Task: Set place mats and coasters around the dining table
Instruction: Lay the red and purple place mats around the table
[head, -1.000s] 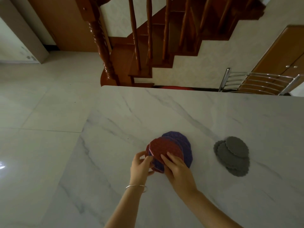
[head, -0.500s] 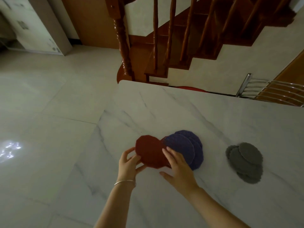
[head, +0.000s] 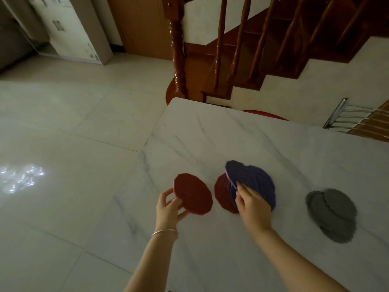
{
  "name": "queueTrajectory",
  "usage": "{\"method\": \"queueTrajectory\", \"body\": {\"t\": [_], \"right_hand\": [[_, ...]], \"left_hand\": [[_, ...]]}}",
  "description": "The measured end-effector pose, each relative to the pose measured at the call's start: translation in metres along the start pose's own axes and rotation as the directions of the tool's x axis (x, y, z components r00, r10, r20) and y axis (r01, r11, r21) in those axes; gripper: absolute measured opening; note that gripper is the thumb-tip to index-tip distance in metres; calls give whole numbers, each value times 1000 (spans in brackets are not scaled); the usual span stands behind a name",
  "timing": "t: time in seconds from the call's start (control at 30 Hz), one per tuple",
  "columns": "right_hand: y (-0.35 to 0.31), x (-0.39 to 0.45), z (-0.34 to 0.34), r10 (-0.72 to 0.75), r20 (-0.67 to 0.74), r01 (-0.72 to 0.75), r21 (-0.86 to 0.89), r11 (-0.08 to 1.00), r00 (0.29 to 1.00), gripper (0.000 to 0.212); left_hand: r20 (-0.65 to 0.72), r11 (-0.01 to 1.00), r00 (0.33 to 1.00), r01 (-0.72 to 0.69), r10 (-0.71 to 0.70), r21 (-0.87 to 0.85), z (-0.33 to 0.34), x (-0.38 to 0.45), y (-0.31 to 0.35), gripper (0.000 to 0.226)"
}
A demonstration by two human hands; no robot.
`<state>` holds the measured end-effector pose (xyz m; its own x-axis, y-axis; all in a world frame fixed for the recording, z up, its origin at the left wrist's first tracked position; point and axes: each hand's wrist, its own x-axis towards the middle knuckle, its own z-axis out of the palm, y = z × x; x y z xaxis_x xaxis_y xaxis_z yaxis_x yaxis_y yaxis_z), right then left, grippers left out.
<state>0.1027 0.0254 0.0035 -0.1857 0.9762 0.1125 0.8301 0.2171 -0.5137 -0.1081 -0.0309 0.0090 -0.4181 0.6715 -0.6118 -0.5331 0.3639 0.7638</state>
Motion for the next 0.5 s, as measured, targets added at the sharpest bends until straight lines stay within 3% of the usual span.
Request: {"method": "queueTrajectory", "body": {"t": [0.13, 0.3, 0.5], "right_hand": [[-38, 0, 5, -76, -27, 79, 144, 986, 997, 31], [-73, -15, 30, -211, 160, 180, 192, 965, 964, 34], [-72, -15, 40, -218, 268, 160, 220, 962, 938, 38]], "left_hand": [[8, 1000, 1000, 7, -7, 3, 5, 0, 0, 35], [43, 1000, 999, 13, -12, -24, 10, -4, -1, 29], [41, 1000, 999, -20, 19, 13, 9, -1, -2, 34]]}}
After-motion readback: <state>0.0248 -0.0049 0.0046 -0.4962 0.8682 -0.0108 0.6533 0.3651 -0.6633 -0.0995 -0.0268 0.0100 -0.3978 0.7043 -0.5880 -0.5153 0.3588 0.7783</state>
